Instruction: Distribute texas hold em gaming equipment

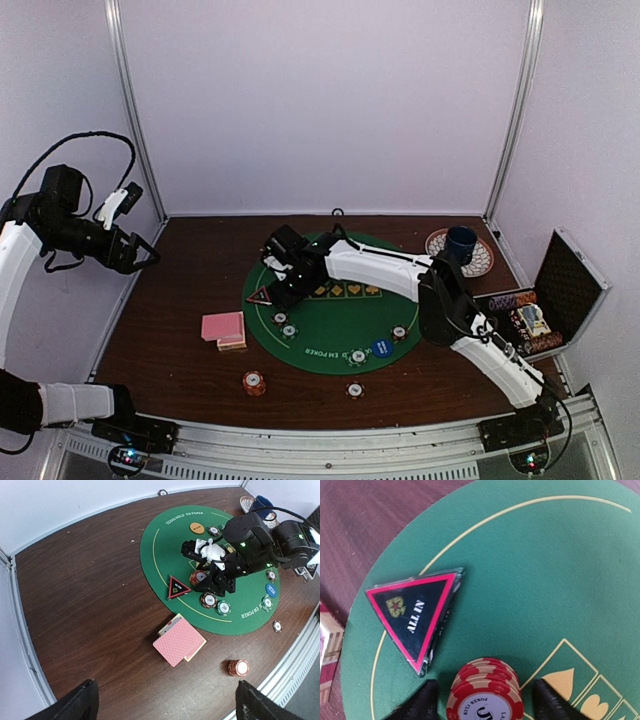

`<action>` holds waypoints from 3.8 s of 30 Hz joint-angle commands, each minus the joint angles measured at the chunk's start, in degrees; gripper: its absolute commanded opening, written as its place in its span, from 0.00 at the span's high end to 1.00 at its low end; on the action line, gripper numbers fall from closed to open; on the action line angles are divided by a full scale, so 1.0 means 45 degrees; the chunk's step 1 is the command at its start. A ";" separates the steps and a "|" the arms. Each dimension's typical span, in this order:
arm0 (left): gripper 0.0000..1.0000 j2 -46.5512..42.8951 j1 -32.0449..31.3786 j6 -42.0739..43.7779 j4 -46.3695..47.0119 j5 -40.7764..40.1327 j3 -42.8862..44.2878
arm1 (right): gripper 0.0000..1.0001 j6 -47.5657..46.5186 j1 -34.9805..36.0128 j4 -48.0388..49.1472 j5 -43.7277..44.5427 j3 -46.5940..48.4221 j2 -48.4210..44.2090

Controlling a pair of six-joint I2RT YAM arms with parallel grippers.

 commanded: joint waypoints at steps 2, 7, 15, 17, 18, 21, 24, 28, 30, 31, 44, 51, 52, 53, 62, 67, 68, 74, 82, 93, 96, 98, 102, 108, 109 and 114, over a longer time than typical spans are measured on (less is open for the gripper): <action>0.02 -0.0146 0.0026 0.0073 0.0036 0.0233 0.0057 | 0.26 0.0039 -0.0067 -0.0079 0.0220 0.0417 -0.0461; 0.03 -0.0100 0.0021 0.0076 0.0040 0.0226 0.0095 | 0.26 -0.0136 0.0124 0.0079 0.0347 0.0415 -0.1725; 0.02 -0.0121 0.0033 0.0053 0.0028 0.0090 0.0265 | 0.25 -0.0753 0.1409 -0.0205 0.0744 -0.0640 -0.4056; 0.02 -0.0135 0.0030 0.0055 0.0013 0.0053 0.0313 | 0.24 -0.0884 0.1980 -0.0237 0.0581 -0.1349 -0.4533; 0.02 -0.0123 0.0028 0.0046 0.0033 0.0042 0.0319 | 0.23 -0.0961 0.2237 -0.0283 0.0515 -0.1669 -0.4723; 0.02 -0.0101 0.0029 0.0056 0.0021 0.0071 0.0333 | 0.20 -0.1041 0.2982 -0.0302 -0.0060 -0.2611 -0.5157; 0.03 -0.0094 0.0022 0.0051 0.0025 0.0080 0.0349 | 0.16 -0.1168 0.3691 -0.0443 -0.0418 -0.3188 -0.5178; 0.02 -0.0097 0.0021 0.0038 0.0010 0.0100 0.0430 | 0.13 -0.1220 0.4320 -0.0562 -0.0883 -0.3620 -0.4770; 0.02 -0.0115 0.0019 0.0016 -0.0010 0.0121 0.0470 | 0.12 -0.1245 0.4495 -0.0564 -0.1145 -0.3700 -0.4484; 0.03 -0.0121 0.0020 0.0019 -0.0028 0.0141 0.0492 | 0.11 -0.1287 0.4561 -0.0636 -0.1219 -0.3687 -0.4316; 0.03 -0.0215 0.0021 0.0053 -0.0156 0.0190 0.0545 | 0.12 -0.1631 0.4619 -0.1023 -0.2086 -0.3528 -0.3165; 0.03 -0.0194 0.0025 0.0031 -0.0169 0.0182 0.0608 | 0.18 -0.1610 0.4613 -0.0957 -0.2050 -0.3349 -0.2764; 0.02 -0.0192 0.0027 0.0024 -0.0158 0.0178 0.0598 | 0.19 -0.1609 0.4603 -0.0956 -0.1989 -0.3308 -0.2712; 0.02 -0.0191 0.0020 0.0023 -0.0154 0.0177 0.0606 | 0.20 -0.1608 0.4601 -0.0939 -0.1952 -0.3281 -0.2686; 0.02 -0.0209 0.0020 0.0051 -0.0185 0.0152 0.0593 | 0.27 -0.1589 0.4608 -0.0776 -0.1872 -0.3235 -0.2613; 0.02 -0.0225 0.0019 0.0044 -0.0160 0.0167 0.0593 | 0.33 -0.1551 0.4589 -0.0761 -0.1876 -0.3255 -0.2559; 0.03 -0.0218 0.0019 0.0033 -0.0179 0.0159 0.0603 | 0.34 -0.1547 0.4573 -0.0761 -0.1865 -0.3255 -0.2557; 0.02 -0.0239 0.0029 0.0044 -0.0160 0.0125 0.0612 | 0.39 -0.1535 0.4529 -0.0734 -0.1892 -0.3240 -0.2505; 0.02 -0.0244 0.0019 0.0037 -0.0182 0.0131 0.0610 | 0.42 -0.1530 0.4495 -0.0780 -0.1996 -0.3159 -0.2437; 0.02 -0.0255 0.0020 0.0033 -0.0169 0.0129 0.0613 | 0.57 -0.1514 0.4458 -0.0791 -0.2054 -0.3109 -0.2633; 0.02 -0.0267 0.0021 0.0023 -0.0165 0.0139 0.0613 | 0.58 -0.1559 0.4456 -0.0854 -0.2045 -0.3051 -0.2815; 0.02 -0.0267 0.0039 0.0021 -0.0170 0.0159 0.0613 | 0.58 -0.1599 0.4457 -0.0919 -0.2054 -0.2975 -0.2918; 0.03 -0.0269 0.0044 0.0028 -0.0173 0.0170 0.0593 | 0.59 -0.1623 0.4445 -0.1092 -0.2053 -0.2856 -0.3151; 0.03 -0.0241 0.0023 0.0017 -0.0171 0.0163 0.0632 | 0.60 -0.1677 0.4435 -0.1335 -0.1756 -0.2826 -0.3739; 0.02 -0.0241 0.0034 0.0017 -0.0175 0.0158 0.0647 | 0.61 -0.1676 0.4373 -0.1345 -0.1696 -0.2835 -0.3884; 0.02 -0.0208 0.0024 -0.0006 -0.0171 0.0164 0.0671 | 0.61 -0.1467 0.3854 -0.1420 -0.1661 -0.2950 -0.4739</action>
